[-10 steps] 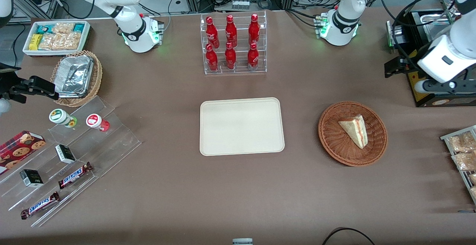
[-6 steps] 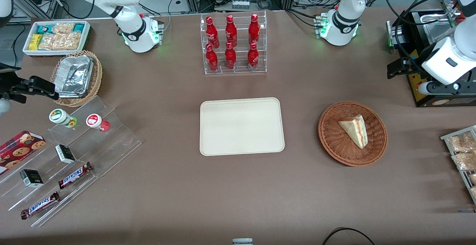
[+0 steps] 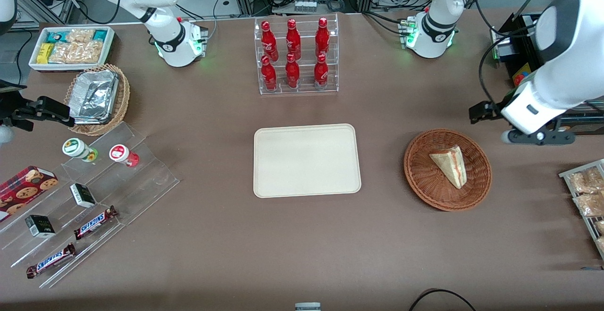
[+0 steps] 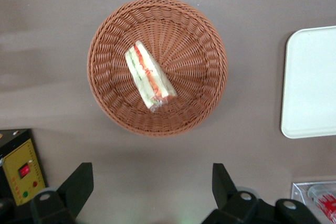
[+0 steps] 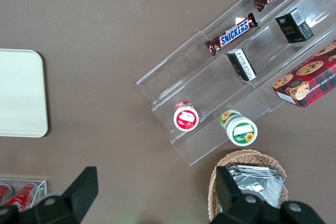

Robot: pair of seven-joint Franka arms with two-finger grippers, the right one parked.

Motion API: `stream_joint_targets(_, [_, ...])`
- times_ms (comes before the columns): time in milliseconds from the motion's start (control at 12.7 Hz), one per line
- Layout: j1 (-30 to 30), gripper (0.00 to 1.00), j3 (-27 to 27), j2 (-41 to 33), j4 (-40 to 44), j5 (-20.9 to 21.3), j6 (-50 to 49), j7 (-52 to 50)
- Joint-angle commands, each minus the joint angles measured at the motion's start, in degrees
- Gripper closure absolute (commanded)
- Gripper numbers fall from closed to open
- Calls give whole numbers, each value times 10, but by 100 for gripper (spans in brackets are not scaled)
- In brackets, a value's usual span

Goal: Place sandwich from basket to tray
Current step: 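Move the left gripper over the wrapped sandwich in the wicker basket, then lower the left gripper and close it on the sandwich's crust edge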

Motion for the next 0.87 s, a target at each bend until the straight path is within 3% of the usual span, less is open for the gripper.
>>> stream_joint_targets(0, [-2, 0, 2, -9, -53, 1, 65, 5])
stream_joint_targets(787, [5, 0, 5, 26, -179, -2, 230, -52])
